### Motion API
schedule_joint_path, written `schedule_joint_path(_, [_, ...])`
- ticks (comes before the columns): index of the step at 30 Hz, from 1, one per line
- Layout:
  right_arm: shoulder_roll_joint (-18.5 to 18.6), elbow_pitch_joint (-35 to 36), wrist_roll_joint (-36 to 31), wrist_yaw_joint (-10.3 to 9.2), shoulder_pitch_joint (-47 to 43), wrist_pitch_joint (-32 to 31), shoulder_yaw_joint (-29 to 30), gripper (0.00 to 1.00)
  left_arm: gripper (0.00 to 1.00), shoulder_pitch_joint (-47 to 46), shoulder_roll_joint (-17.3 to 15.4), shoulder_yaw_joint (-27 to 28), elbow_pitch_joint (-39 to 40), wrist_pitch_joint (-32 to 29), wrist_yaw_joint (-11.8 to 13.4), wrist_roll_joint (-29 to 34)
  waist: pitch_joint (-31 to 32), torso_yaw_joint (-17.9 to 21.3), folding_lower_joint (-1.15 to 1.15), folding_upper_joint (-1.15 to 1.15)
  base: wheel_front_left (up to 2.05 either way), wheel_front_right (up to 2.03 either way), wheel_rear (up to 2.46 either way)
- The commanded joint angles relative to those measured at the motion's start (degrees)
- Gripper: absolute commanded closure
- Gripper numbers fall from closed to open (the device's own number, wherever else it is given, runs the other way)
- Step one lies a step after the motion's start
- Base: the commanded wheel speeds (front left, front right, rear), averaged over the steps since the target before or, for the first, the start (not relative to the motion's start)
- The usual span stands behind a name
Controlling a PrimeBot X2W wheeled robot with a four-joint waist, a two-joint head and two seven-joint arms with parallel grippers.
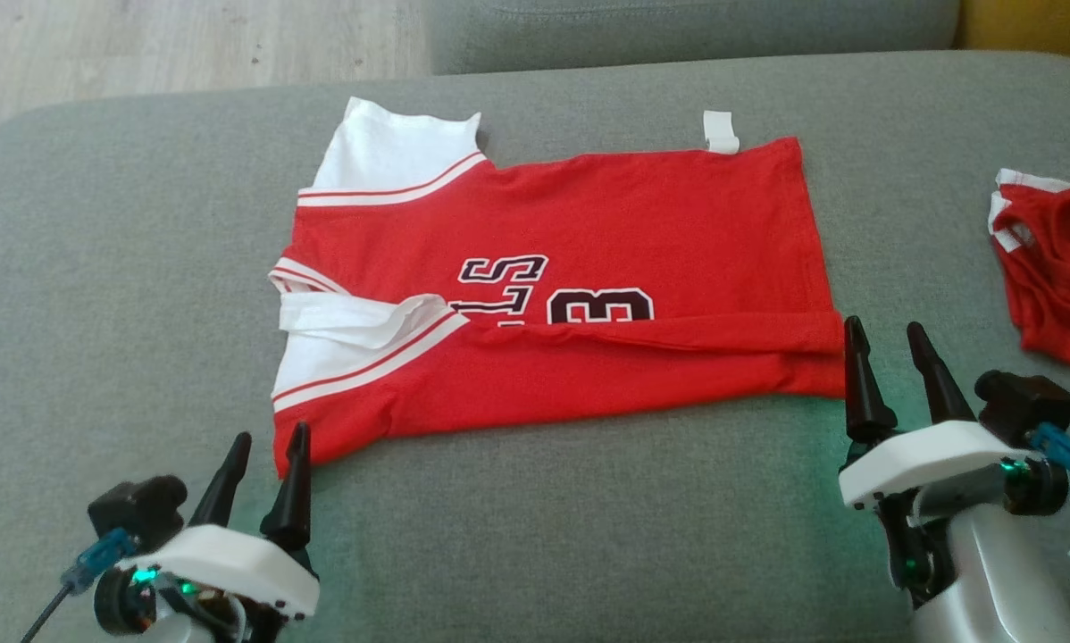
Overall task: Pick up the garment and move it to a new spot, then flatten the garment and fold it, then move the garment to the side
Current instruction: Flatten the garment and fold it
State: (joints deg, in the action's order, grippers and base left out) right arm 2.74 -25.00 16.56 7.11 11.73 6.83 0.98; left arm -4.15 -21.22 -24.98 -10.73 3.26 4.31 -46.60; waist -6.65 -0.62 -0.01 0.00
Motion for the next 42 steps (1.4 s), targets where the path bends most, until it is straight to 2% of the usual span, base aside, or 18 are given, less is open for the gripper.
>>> schedule_joint_path(1, [0.14,3.76,-0.33,0.37,0.75,-0.90,-0.90,0.00,0.00,-2.72,-0.97,2.02,1.87,-0.59,0.51,-0.87,-0.36,0.22,0.01,0.00,0.00,0.00,0.00])
schedule_joint_path(8, [0.14,8.92,-0.12,0.37,-1.46,-5.78,-1.53,0.00,0.00,-4.71,0.84,2.59,-3.50,-4.40,1.75,-4.22,-2.10,2.16,0.01,0.00,0.00,0.00,0.00])
schedule_joint_path(14, [0.14,7.86,-0.23,0.37,-1.05,-8.88,-1.86,0.00,0.00,-6.53,2.31,3.57,-6.84,-5.94,1.30,-7.08,-3.24,2.97,0.01,0.00,0.00,0.00,0.00])
schedule_joint_path(15, [0.14,7.19,-0.25,0.37,-0.88,-9.23,-1.84,0.00,0.17,-6.78,2.57,3.76,-7.22,-5.93,1.13,-7.48,-3.38,2.96,0.01,0.00,0.00,0.00,0.00])
schedule_joint_path(16, [0.14,6.45,-0.61,0.37,-0.65,-9.54,-1.90,0.00,0.48,-7.06,2.73,3.82,-7.54,-5.92,0.96,-7.69,-3.52,2.93,0.01,0.00,0.00,0.00,0.00])
schedule_joint_path(17, [0.14,5.71,-0.78,0.37,-0.34,-9.66,-1.96,0.00,0.65,-7.37,2.83,3.84,-7.79,-5.79,0.83,-7.72,-3.66,2.87,0.01,0.00,0.00,0.00,0.00])
schedule_joint_path(18, [0.14,4.87,-0.55,0.37,0.02,-9.77,-2.09,0.00,0.86,-7.66,2.93,3.82,-7.99,-5.64,0.71,-7.69,-3.77,2.80,0.01,0.00,0.00,0.00,0.00])
schedule_joint_path(19, [0.14,3.97,-0.40,0.37,0.41,-9.85,-2.31,0.00,1.00,-7.91,3.03,3.76,-8.09,-5.46,0.54,-7.63,-3.87,2.71,0.01,0.00,0.00,0.00,0.00])
schedule_joint_path(27, [0.14,-5.85,-0.69,0.37,5.02,-10.20,-2.97,0.00,1.00,-9.02,3.32,3.15,-7.17,-3.97,-0.35,-6.74,-4.29,1.10,0.01,0.00,0.00,0.00,0.00])
schedule_joint_path(28, [0.14,-7.00,-0.40,0.37,5.55,-10.33,-3.29,0.17,1.00,-9.03,3.37,3.06,-6.93,-3.80,-0.39,-6.63,-4.25,0.89,0.01,0.00,0.00,0.00,0.00])
schedule_joint_path(29, [0.14,-9.30,-0.03,0.37,6.44,-11.12,-3.71,0.69,1.00,-8.99,3.44,2.90,-6.47,-3.51,-0.45,-6.47,-4.08,0.54,0.01,0.00,0.00,0.00,0.00])
schedule_joint_path(30, [0.14,-10.20,-0.01,0.37,6.80,-11.52,-3.90,0.86,1.00,-8.95,3.47,2.80,-6.22,-3.39,-0.46,-6.37,-3.93,0.41,0.01,0.00,0.00,0.00,0.00])
schedule_joint_path(31, [0.14,-10.20,-0.01,0.37,6.80,-11.52,-3.90,0.86,1.00,-8.95,3.47,2.80,-6.22,-3.39,-0.46,-6.37,-3.93,0.41,0.01,0.00,0.00,0.00,0.00])
schedule_joint_path(32, [0.14,-10.89,0.21,0.37,7.12,-11.90,-4.12,1.00,1.00,-8.92,3.46,2.68,-5.91,-3.22,-0.52,-6.22,-3.73,0.29,0.01,0.00,0.00,0.00,0.00])
schedule_joint_path(42, [0.14,-11.15,4.67,0.37,10.20,-14.19,-3.84,1.00,1.00,-10.56,1.93,2.77,-1.90,-2.48,-0.68,-4.88,-0.17,0.47,0.01,0.00,0.00,0.00,0.00])
